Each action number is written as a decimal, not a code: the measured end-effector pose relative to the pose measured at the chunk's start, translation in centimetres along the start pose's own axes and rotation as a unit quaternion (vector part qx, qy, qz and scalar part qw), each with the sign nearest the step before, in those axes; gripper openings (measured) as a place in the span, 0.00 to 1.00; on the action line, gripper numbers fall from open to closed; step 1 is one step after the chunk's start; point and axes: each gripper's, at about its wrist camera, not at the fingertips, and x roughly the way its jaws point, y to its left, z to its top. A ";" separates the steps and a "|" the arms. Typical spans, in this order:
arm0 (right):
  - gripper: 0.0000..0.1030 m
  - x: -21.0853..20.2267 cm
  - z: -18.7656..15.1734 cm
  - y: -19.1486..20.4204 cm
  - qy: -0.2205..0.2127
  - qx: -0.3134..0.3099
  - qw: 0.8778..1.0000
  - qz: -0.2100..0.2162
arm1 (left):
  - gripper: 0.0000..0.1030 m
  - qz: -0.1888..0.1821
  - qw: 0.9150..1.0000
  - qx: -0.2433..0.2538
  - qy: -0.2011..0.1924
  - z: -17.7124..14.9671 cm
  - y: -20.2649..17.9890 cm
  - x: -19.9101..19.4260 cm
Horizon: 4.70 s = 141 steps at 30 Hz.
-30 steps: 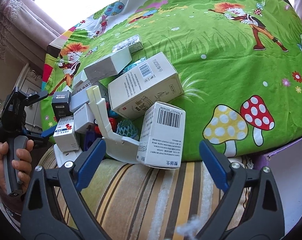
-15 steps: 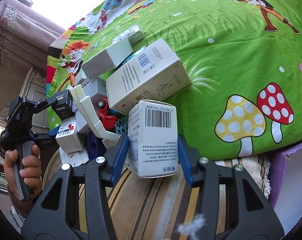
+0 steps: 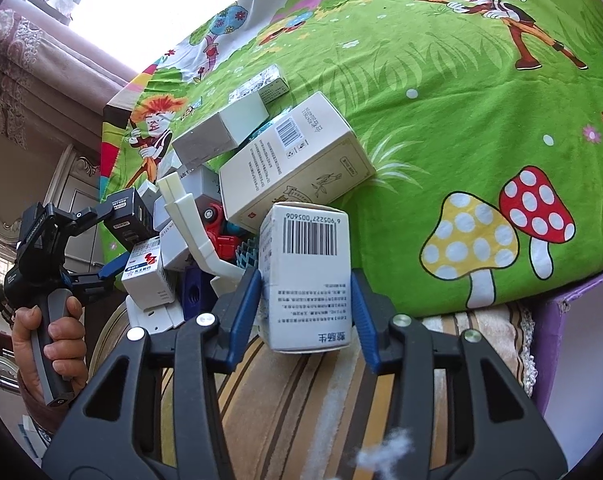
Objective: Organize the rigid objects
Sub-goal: 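Carry the white box to the purple box with the right tool while the left tool lifts the black box, then open both tools to drop the white and black boxes into the purple box, then move both open tools back over the pile of boxes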
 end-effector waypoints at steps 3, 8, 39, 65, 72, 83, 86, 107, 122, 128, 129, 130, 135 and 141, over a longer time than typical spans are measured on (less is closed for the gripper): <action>0.48 -0.6 -0.1 -0.2 -0.009 0.002 1.000 -0.001 | 0.82 0.002 1.000 0.001 -0.016 0.0 0.0 -0.9; 0.48 -1.7 -0.4 -0.4 -0.027 0.005 1.000 -0.006 | 0.82 0.004 0.999 0.014 -0.042 -0.4 -0.6 -2.7; 0.48 -14.8 -7.7 -10.8 -0.136 0.080 0.985 -0.064 | 0.82 -0.066 0.953 0.284 0.077 -21.7 -16.9 0.2; 0.57 -21.5 -12.9 -20.0 -0.191 0.156 0.946 -0.208 | 0.84 -0.087 0.851 0.473 0.209 -36.3 -24.5 7.7; 0.67 -21.3 -12.8 -19.5 -0.190 0.145 0.947 -0.214 | 0.84 -0.085 0.846 0.490 0.195 -36.8 -24.2 7.3; 0.68 -21.1 -12.6 -18.4 -0.189 0.132 0.952 -0.203 | 0.85 -0.074 0.822 0.550 0.130 -36.8 -24.1 4.8; 0.69 -21.1 -12.3 -17.7 -0.190 0.124 0.953 -0.202 | 0.85 -0.072 0.818 0.557 0.121 -36.3 -23.7 4.1; 0.70 -18.8 -9.8 -10.4 -0.164 0.037 0.970 -0.177 | 0.85 -0.033 0.864 0.500 0.036 -28.1 -16.1 -2.3; 0.70 -15.3 -7.8 -4.3 -0.128 -0.034 0.979 -0.156 | 0.85 0.018 0.898 0.440 -0.023 -20.4 -9.0 -6.7; 0.70 -13.6 -6.9 -2.0 -0.113 -0.065 0.980 -0.152 | 0.85 0.045 0.900 0.433 -0.040 -17.4 -7.2 -7.5; 0.70 -13.3 -6.8 -1.7 -0.111 -0.069 0.980 -0.150 | 0.85 0.050 0.900 0.432 -0.041 -16.9 -6.9 -7.5; 0.70 -13.0 -6.7 -1.4 -0.108 -0.073 0.980 -0.149 | 0.85 0.055 0.899 0.432 -0.042 -16.3 -6.6 -7.5; 0.70 -11.4 -6.0 0.5 -0.093 -0.094 0.981 -0.141 | 0.85 0.079 0.894 0.440 -0.040 -13.6 -5.9 -7.2; 0.70 -9.7 -4.9 2.7 -0.079 -0.118 0.980 -0.140 | 0.85 0.084 0.891 0.447 -0.012 -10.7 -5.8 -5.6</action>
